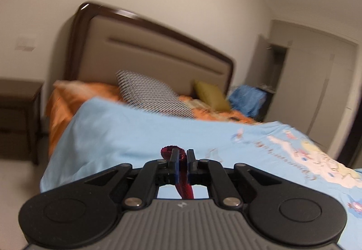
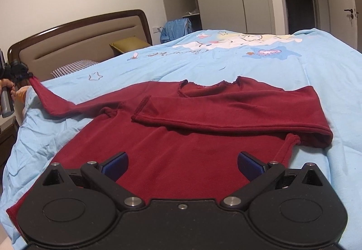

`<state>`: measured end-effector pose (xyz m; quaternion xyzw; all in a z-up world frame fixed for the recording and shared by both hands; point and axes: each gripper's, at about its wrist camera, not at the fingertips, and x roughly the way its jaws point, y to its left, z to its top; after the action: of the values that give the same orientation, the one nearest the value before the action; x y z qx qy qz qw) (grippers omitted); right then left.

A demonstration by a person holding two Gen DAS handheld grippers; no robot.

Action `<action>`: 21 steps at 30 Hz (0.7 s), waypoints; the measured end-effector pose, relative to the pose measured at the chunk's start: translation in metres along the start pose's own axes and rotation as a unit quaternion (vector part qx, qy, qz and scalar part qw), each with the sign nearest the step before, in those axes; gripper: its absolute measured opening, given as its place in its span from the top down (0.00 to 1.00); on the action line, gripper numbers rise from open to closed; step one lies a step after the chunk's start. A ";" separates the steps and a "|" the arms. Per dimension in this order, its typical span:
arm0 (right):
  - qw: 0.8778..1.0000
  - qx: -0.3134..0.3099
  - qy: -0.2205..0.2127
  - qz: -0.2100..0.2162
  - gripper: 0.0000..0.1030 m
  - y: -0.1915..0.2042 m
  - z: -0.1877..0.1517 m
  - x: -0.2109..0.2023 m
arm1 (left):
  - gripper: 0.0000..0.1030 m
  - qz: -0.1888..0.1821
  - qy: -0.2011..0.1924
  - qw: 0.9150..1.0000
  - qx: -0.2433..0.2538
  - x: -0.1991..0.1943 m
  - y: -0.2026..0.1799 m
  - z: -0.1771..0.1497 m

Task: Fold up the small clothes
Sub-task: 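Lift the sleeve with the left gripper, fold it across the body, release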

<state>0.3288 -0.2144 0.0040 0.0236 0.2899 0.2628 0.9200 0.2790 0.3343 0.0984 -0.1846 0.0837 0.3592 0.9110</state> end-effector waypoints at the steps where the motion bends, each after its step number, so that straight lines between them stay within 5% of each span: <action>1: 1.000 0.003 -0.001 0.000 0.01 -0.002 0.000 -0.001 | 0.95 -0.013 -0.008 1.000 0.010 -0.005 -0.011 0.003; 8: 1.000 0.015 -0.012 -0.002 0.01 -0.013 0.001 -0.008 | 0.95 -0.118 -0.040 0.989 0.079 -0.043 -0.100 0.007; 14: 1.000 0.019 -0.022 -0.008 0.01 -0.026 0.002 -0.019 | 0.95 -0.207 -0.020 0.973 0.096 -0.064 -0.175 -0.008; 21: 0.999 0.020 -0.027 -0.023 0.01 -0.043 -0.002 -0.034 | 0.95 -0.268 0.004 0.957 0.109 -0.080 -0.244 -0.046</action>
<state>0.3246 -0.2690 0.0115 0.0430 0.2703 0.2349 0.9327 0.3874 0.1013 0.1464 -0.1012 0.0737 0.0895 0.9881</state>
